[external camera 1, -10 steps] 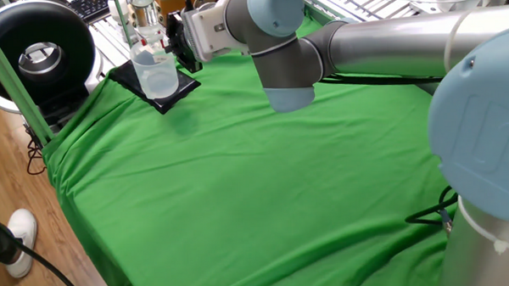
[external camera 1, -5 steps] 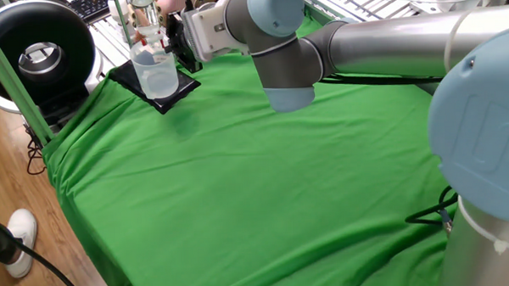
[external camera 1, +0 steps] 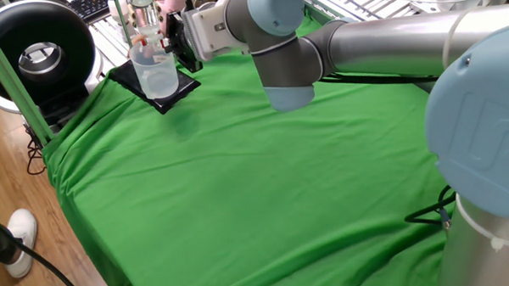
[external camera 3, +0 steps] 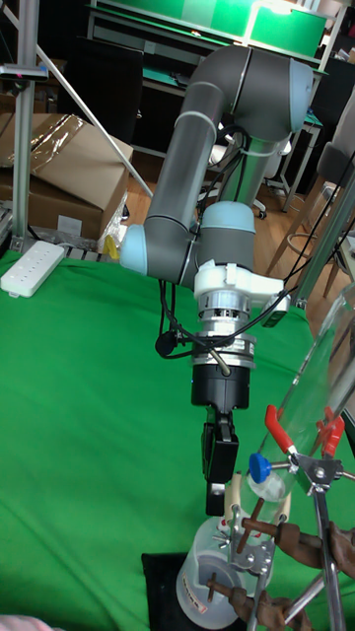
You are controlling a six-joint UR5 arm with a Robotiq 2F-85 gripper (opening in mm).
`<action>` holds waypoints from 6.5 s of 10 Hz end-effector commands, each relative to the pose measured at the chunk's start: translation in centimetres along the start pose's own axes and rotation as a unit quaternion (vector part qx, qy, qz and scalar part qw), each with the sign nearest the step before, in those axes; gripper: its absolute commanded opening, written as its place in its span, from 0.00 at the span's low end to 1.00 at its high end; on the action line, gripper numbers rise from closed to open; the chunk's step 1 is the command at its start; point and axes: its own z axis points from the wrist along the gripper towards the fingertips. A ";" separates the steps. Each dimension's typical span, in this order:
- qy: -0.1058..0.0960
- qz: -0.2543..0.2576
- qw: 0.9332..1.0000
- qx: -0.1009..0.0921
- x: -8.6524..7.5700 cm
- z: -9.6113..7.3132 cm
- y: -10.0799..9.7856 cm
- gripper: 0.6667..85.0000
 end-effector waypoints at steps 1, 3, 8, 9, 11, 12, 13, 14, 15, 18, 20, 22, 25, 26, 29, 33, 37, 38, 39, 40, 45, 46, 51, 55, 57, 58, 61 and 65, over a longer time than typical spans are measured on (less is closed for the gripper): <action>-0.001 0.002 1.000 0.000 0.4 -0.1 -0.4 0.01; -0.001 0.002 1.000 0.001 0.5 -0.2 -0.3 0.01; -0.005 0.002 1.000 0.003 0.2 -0.2 -0.3 0.01; -0.005 0.003 1.000 0.004 0.1 -0.2 -0.4 0.01; -0.004 0.006 1.000 -0.002 0.1 -0.6 -0.4 0.01; -0.003 0.005 1.000 -0.002 0.2 -0.9 -0.4 0.01; -0.003 0.006 1.000 -0.004 0.2 -0.9 -0.3 0.01; -0.003 0.006 1.000 -0.004 0.2 -1.0 -0.3 0.01; -0.004 0.005 1.000 -0.004 0.3 -1.0 -0.2 0.01; -0.007 -0.002 1.000 -0.003 0.6 -1.0 0.1 0.01; -0.012 -0.010 1.000 -0.004 0.3 -1.0 0.1 0.01; -0.020 -0.010 1.000 -0.006 0.0 -0.9 0.3 0.01; -0.026 -0.004 1.000 -0.010 -0.2 -0.8 0.1 0.01; -0.028 -0.003 1.000 -0.011 -0.3 -0.8 -0.1 0.01; -0.031 -0.004 0.999 -0.016 -0.6 -0.5 0.0 0.01; -0.035 -0.003 0.999 -0.018 -0.6 -0.5 0.3 0.01; -0.032 -0.005 0.999 -0.013 -0.5 -0.2 0.0 0.01; -0.032 -0.006 0.999 -0.012 -0.4 0.0 0.0 0.01; -0.032 -0.006 0.999 -0.012 -0.4 0.1 0.1 0.01; -0.032 -0.006 0.999 -0.012 -0.4 0.1 0.1 0.01; -0.028 -0.011 0.999 -0.008 -0.4 0.2 0.0 0.01; -0.027 -0.012 1.000 -0.007 -0.4 0.3 0.0 0.01; -0.031 -0.014 0.999 -0.003 -0.6 0.5 -0.2 0.01; -0.034 -0.013 0.999 -0.003 -0.4 0.7 -0.3 0.01; -0.034 -0.014 0.999 -0.003 -0.5 0.7 -0.4 0.01; -0.033 -0.014 0.999 -0.003 -0.5 0.7 -0.4 0.01; -0.034 -0.014 0.999 -0.004 -0.6 0.9 -0.4 0.01; -0.034 -0.014 0.999 -0.004 -0.5 0.9 -0.4 0.01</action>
